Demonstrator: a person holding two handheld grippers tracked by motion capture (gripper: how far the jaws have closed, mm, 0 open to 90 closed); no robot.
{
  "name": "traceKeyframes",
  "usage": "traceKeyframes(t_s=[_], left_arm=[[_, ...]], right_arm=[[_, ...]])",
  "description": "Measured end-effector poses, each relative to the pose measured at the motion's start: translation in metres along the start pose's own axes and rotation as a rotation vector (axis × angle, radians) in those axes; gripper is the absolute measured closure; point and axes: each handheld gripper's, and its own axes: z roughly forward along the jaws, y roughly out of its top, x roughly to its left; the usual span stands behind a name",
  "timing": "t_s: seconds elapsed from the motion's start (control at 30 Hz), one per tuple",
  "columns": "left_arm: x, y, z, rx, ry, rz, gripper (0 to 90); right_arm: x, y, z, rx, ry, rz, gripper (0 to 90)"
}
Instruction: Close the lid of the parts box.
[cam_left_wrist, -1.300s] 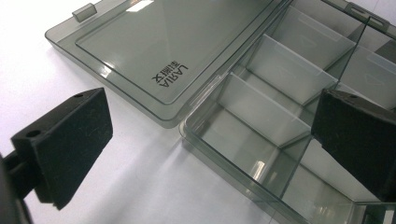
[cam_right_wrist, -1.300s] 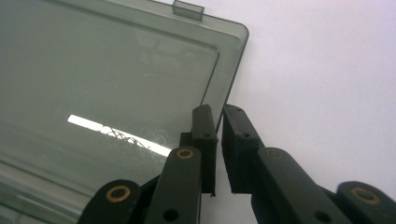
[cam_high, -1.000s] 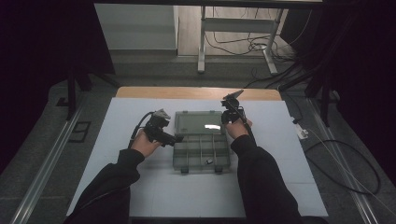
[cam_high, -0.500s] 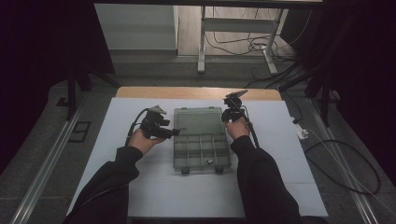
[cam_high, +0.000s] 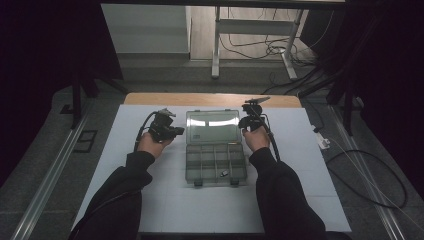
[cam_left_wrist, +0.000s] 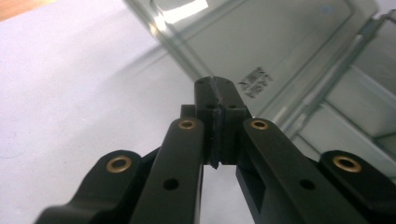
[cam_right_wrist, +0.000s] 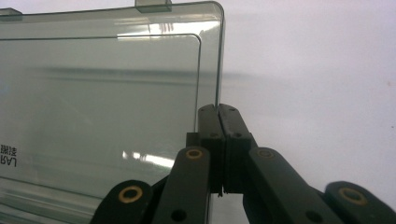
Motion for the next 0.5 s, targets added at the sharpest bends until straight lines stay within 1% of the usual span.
traceKeyframes(t_s=[0.03,0.07,0.23,0.3,0.5], left_arm=[[0.001,0.0,0.002,-0.002,0.004,-0.011,89.4],[0.003,0.001,0.004,0.007,0.005,-0.015,89.3],[0.006,0.003,0.015,0.03,0.029,-0.023,89.3],[0.007,0.004,0.02,0.034,0.028,-0.029,89.3],[0.005,0.006,0.031,0.049,0.033,-0.012,89.3]], right_arm=[[0.0,-0.001,-0.001,-0.008,-0.002,-0.002,88.4],[0.0,-0.001,-0.002,-0.013,0.0,-0.005,88.4],[0.0,-0.004,-0.007,-0.032,0.004,-0.002,88.4],[0.001,-0.005,-0.009,-0.042,0.003,-0.006,88.4],[0.001,-0.008,-0.015,-0.067,-0.001,-0.014,88.4]])
